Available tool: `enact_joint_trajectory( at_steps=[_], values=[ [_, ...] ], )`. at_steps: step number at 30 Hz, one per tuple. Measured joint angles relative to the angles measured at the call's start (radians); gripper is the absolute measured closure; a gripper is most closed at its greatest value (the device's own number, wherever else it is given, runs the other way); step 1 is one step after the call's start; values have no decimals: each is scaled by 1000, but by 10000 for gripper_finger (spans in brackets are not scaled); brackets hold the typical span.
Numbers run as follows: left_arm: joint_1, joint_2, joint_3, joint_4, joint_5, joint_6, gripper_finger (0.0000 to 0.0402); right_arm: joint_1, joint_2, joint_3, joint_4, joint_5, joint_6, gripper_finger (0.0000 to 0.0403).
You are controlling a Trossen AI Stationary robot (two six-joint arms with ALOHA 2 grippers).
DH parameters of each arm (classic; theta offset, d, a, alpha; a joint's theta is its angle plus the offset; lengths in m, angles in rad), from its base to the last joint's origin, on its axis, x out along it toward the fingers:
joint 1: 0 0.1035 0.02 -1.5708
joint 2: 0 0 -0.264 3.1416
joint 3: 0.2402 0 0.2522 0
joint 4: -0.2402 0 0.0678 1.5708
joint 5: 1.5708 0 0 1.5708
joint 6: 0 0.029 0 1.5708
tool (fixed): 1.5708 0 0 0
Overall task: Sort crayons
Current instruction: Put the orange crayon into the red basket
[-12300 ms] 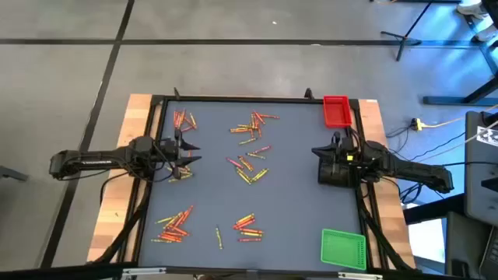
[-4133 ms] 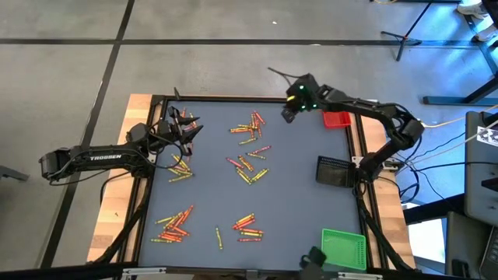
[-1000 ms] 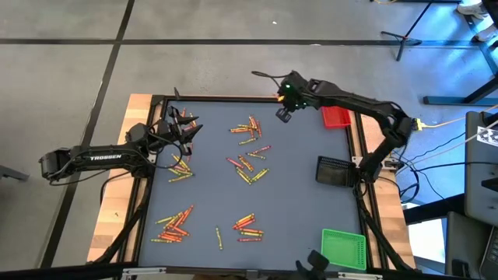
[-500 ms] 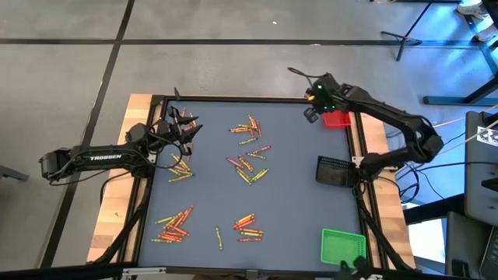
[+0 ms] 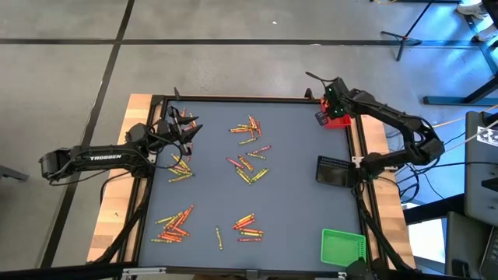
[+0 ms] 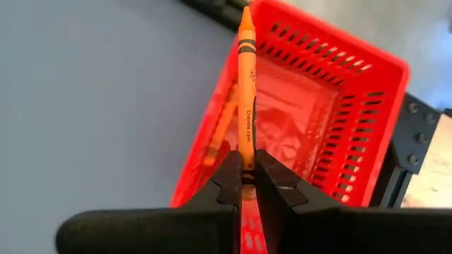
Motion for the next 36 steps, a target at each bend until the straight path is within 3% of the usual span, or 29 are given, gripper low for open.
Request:
enact_joint_trajectory(
  at_steps=[13, 21, 30, 36],
  values=[
    [0, 0, 0, 0, 0, 4, 257, 1, 110, -8, 29, 31, 19, 381],
    [0, 0, 0, 0, 0, 3, 257, 1, 114, -8, 32, 34, 17, 377],
    [0, 0, 0, 0, 0, 3, 257, 2, 114, 12, -10, 25, -11, 271],
    [0, 19, 0, -1, 0, -1, 257, 17, 52, 62, -40, 25, -13, 243]
  ],
)
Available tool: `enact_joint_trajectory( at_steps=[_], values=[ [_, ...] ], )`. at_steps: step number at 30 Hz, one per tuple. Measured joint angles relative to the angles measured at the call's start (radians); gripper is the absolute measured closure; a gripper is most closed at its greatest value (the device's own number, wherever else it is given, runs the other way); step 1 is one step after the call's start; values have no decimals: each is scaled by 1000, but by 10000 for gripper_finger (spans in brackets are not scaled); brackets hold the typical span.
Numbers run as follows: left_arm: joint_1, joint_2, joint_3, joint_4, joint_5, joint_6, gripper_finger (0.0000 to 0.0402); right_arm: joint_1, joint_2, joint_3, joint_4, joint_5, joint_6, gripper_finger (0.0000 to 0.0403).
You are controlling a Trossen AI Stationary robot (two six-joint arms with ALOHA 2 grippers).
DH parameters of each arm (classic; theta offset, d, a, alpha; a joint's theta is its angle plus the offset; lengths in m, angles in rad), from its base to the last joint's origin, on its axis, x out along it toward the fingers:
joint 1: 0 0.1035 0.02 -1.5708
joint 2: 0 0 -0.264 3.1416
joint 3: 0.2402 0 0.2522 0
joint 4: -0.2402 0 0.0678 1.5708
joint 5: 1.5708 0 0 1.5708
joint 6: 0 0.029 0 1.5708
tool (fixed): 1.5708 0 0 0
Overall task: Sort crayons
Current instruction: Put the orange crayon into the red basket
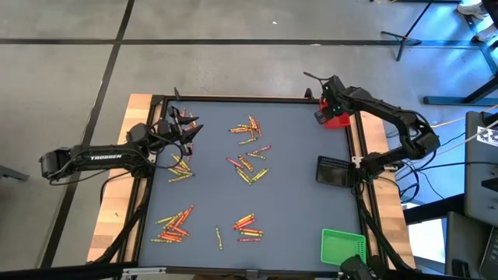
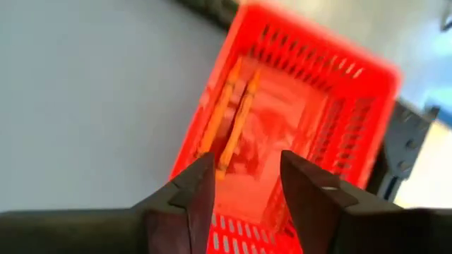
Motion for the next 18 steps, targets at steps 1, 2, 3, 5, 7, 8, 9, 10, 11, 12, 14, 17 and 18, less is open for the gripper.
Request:
enact_joint_trajectory(
  at_steps=[1, 2, 3, 5, 7, 8, 9, 10, 11, 12, 14, 17, 18],
  values=[
    [0, 5, 0, 0, -1, 0, 257, 13, -17, 4, 7, 1, -2, 242],
    [0, 14, 3, 0, -4, 0, 257, 30, -35, 6, 24, -2, -3, 242],
    [0, 24, 9, 0, -11, 0, 257, 46, -52, 6, 46, -15, -4, 242],
    [0, 46, 22, -7, -18, -1, 257, 82, -82, 7, 99, -59, -5, 244],
    [0, 73, 39, -21, -18, -4, 257, 127, -91, 8, 161, -108, 6, 245],
    [0, 88, 46, -27, -18, -5, 257, 152, -91, 8, 192, -135, 14, 245],
    [0, 104, 53, -32, -18, -5, 257, 174, -89, 8, 219, -156, 25, 245],
    [0, 121, 59, -33, -18, -5, 257, 195, -85, 8, 248, -170, 31, 246],
    [0, 136, 65, -32, -18, -5, 257, 220, -79, 8, 285, -178, 37, 246],
    [0, 150, 70, -31, -18, -5, 257, 245, -71, 8, 320, -184, 44, 246],
    [0, 175, 78, -31, -18, -6, 257, 289, -51, 8, 372, -185, 62, 246],
    [0, 207, 91, -31, -18, -6, 257, 353, -15, 8, 468, -188, 107, 246],
    [0, 217, 95, -30, -18, -6, 257, 368, 0, 8, 489, -198, 123, 246]
  ],
)
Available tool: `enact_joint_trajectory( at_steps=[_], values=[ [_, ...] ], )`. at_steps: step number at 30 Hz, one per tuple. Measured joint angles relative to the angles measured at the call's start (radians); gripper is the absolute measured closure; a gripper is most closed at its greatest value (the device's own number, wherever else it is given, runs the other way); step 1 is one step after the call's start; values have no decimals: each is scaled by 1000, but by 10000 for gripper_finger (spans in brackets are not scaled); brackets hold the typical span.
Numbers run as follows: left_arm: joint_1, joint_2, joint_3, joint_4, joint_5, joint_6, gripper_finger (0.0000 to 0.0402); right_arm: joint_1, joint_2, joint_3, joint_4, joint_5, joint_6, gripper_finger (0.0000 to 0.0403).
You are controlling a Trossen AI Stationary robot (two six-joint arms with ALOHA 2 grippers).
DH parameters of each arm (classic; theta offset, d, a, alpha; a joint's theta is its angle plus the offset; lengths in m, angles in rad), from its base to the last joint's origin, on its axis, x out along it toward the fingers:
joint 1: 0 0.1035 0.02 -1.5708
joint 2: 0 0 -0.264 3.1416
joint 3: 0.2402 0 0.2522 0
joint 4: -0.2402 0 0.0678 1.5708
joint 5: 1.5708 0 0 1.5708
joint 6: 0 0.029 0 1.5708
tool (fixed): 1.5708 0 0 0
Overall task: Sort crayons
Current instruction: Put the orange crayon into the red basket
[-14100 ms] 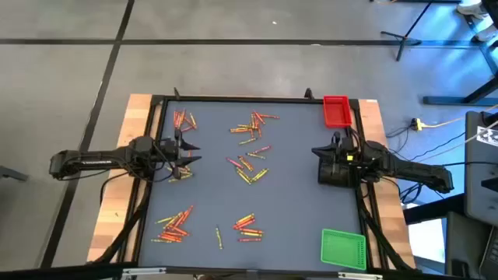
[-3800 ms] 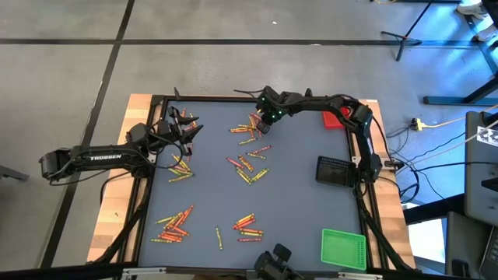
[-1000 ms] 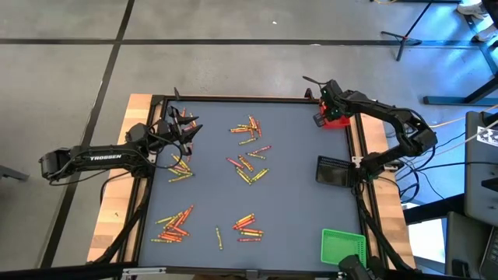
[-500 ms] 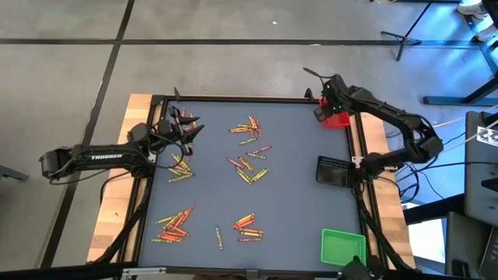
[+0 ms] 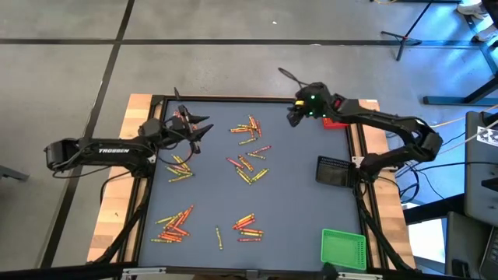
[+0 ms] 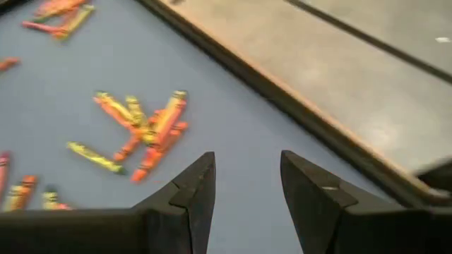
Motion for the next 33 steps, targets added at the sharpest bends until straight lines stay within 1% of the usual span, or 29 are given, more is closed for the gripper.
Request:
enact_joint_trajectory(
  at_steps=[4, 10, 11, 19, 28, 33],
  values=[
    [0, 26, 7, 3, 0, 0, 257, 60, 74, 0, 88, -47, 35, 246],
    [0, 31, 8, 7, -2, 0, 257, 126, 189, 2, 242, -39, 38, 246],
    [0, 31, 8, 7, -2, 0, 257, 132, 206, 11, 244, -39, 38, 246],
    [0, 30, 8, 8, -1, 0, 257, 140, 367, 121, 220, -38, 65, 246],
    [0, 30, 8, 9, -1, 1, 257, 141, 548, 301, 26, -35, 65, 246],
    [0, 30, 8, 10, 0, 1, 257, 140, 606, 351, -3, -30, 65, 246]
  ],
)
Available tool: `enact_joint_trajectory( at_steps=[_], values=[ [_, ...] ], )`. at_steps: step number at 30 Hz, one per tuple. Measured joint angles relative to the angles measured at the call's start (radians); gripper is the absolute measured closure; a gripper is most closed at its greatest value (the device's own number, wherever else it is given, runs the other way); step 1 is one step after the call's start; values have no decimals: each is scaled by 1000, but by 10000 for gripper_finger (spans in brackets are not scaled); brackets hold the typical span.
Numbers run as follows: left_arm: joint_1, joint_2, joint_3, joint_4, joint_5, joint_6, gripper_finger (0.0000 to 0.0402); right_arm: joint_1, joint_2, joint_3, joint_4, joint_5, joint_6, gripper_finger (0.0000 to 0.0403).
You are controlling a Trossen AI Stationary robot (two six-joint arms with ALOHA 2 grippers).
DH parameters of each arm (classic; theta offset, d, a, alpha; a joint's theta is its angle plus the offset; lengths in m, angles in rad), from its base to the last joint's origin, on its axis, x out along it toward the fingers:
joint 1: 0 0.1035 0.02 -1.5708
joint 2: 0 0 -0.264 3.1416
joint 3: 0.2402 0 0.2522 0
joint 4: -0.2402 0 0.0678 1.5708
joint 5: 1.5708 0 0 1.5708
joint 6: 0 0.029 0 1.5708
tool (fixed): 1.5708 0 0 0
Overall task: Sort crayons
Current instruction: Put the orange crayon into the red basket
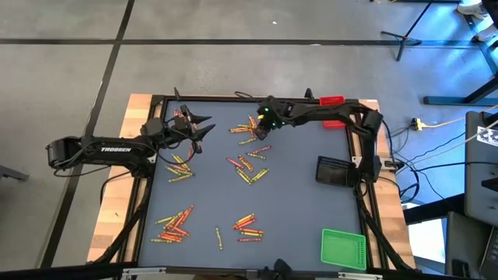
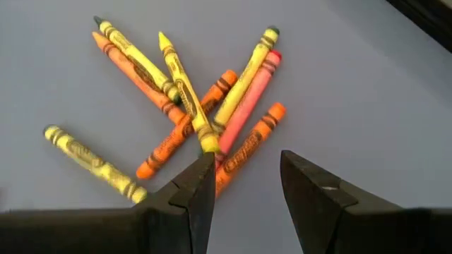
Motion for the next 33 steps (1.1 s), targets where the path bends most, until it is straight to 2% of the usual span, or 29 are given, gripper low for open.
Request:
enact_joint_trajectory(
  at_steps=[14, 27, 30, 33],
  values=[
    [0, 0, 0, 1, 0, 0, 257, 0, 50, 8, 12, 23, -4, 246],
    [0, 0, 0, 2, 0, 0, 257, -1, 50, 10, -66, 68, -79, 248],
    [0, 0, 0, 2, 0, 0, 257, -1, 49, 10, -75, 70, -101, 264],
    [0, 0, 0, 2, 0, 0, 257, 0, 49, 10, -81, 70, -165, 299]
  ],
)
